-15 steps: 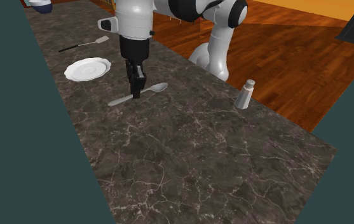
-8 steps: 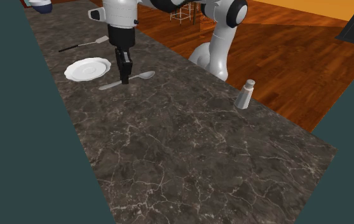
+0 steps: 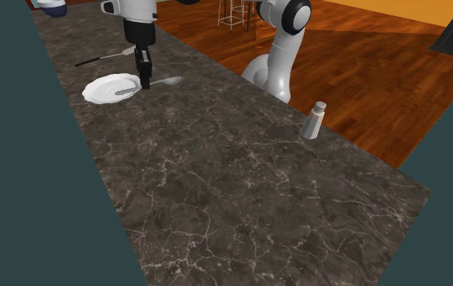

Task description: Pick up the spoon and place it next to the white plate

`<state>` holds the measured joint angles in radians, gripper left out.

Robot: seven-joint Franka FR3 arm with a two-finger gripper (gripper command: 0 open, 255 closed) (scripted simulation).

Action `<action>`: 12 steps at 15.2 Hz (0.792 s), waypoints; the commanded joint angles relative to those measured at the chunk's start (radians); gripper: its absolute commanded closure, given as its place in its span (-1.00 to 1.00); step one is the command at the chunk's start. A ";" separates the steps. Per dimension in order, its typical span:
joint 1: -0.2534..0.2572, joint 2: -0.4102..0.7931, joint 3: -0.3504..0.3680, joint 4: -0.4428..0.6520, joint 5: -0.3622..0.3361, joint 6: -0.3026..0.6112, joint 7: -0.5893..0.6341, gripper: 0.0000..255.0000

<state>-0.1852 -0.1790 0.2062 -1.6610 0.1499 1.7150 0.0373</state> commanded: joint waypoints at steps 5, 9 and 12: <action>-0.055 0.045 -0.084 0.049 0.010 -0.025 -0.140 1.00; -0.094 0.098 -0.137 0.111 0.018 -0.048 -0.228 1.00; -0.124 0.149 -0.173 0.174 0.026 -0.071 -0.292 1.00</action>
<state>-0.3001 -0.0436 0.0447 -1.5067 0.1732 1.6533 -0.2334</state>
